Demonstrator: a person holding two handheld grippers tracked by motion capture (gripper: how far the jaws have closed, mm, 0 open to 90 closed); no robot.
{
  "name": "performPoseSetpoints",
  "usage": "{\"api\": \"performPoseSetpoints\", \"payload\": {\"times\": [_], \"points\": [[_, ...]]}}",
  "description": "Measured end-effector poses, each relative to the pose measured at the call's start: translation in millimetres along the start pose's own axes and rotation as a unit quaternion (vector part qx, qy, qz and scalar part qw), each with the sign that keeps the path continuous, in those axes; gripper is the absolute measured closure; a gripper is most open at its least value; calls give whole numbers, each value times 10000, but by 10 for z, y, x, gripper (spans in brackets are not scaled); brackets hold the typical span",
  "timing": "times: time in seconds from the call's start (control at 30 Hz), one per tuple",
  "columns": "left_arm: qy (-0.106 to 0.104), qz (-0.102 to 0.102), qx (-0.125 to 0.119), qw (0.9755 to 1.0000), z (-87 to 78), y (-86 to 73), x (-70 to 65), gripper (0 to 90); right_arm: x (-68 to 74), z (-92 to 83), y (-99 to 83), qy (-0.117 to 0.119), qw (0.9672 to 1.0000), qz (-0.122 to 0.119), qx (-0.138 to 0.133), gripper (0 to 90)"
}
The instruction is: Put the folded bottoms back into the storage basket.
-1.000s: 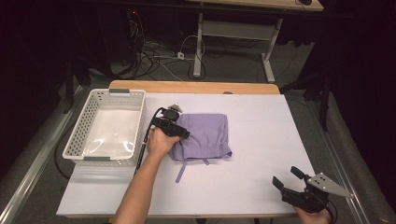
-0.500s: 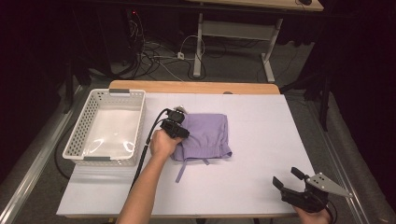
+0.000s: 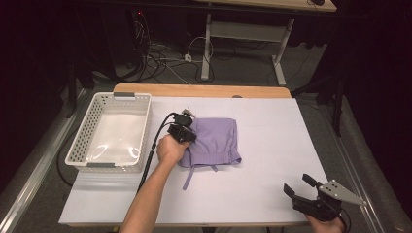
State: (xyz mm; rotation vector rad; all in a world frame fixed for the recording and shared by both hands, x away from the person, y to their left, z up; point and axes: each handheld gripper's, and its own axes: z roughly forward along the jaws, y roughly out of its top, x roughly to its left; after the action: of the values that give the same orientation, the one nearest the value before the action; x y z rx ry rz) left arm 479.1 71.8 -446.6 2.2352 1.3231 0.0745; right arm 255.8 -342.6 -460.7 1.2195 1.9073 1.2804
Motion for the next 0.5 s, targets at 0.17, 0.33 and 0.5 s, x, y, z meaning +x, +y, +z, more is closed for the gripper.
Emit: {"api": "performPoseSetpoints", "payload": {"times": [0.17,0.33,0.5], "points": [[-6,197,-130,9997,-137,60,-78,816,-12,4,-4,9,10000,2,16,181],[-140,419,-434,9981,-422,162,-219,815,-1,-3,-2,12,10000,-14,9,182],[-231,673,-659,9953,-661,251,-339,816,-8,2,-4,3,10000,6,23,182]]}}
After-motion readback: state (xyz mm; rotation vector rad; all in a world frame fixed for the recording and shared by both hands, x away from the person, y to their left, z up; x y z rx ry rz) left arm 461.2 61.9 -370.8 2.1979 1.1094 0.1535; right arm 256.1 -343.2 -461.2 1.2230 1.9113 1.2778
